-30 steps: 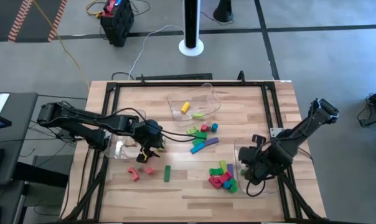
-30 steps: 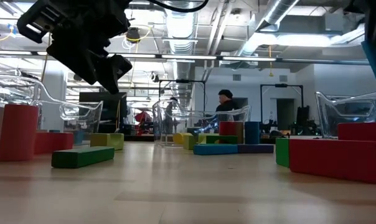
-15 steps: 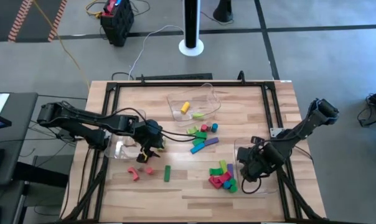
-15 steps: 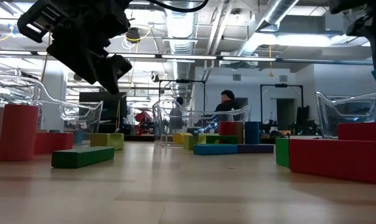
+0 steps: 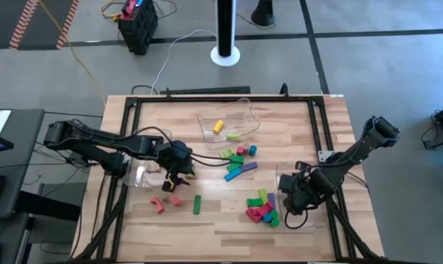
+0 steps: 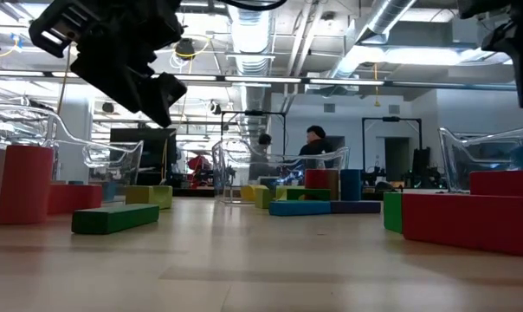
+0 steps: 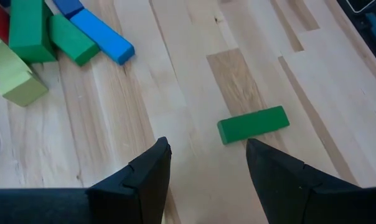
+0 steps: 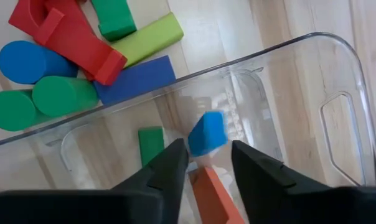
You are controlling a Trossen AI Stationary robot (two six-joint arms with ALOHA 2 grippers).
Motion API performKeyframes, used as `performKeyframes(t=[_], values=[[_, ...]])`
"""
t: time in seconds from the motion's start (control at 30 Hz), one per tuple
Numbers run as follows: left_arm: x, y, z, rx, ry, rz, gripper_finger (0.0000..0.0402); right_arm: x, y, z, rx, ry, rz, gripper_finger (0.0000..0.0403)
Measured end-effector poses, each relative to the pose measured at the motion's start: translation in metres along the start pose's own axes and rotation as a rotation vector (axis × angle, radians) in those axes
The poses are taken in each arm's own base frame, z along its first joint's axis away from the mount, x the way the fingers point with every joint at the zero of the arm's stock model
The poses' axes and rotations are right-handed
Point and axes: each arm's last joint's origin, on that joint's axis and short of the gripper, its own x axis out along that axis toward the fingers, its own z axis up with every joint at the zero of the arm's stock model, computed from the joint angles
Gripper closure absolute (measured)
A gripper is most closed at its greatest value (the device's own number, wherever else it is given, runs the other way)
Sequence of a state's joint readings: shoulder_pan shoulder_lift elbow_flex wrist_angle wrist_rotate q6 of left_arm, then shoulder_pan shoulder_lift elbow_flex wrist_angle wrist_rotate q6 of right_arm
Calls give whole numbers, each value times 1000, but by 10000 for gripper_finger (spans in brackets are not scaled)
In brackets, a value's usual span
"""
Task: Sort blocks by size
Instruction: Put the blue rectangular block into the right transparent bin
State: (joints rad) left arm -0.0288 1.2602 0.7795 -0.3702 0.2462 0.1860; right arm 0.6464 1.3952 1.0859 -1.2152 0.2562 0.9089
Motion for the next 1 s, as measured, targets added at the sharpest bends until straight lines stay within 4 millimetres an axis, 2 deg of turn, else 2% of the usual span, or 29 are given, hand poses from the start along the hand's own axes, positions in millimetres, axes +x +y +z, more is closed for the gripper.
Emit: performKeyframes(t=[0.23, 0.73, 1.0], values=[[0, 0, 2, 6, -24, 5, 198, 0, 0, 0, 0, -5, -6, 188], [0, 1, 2, 9, -20, 35, 198, -11, 0, 7, -26, -92, -27, 197], [0, 2, 4, 14, -38, 38, 198, -14, 16, 20, -132, -234, 113, 197]])
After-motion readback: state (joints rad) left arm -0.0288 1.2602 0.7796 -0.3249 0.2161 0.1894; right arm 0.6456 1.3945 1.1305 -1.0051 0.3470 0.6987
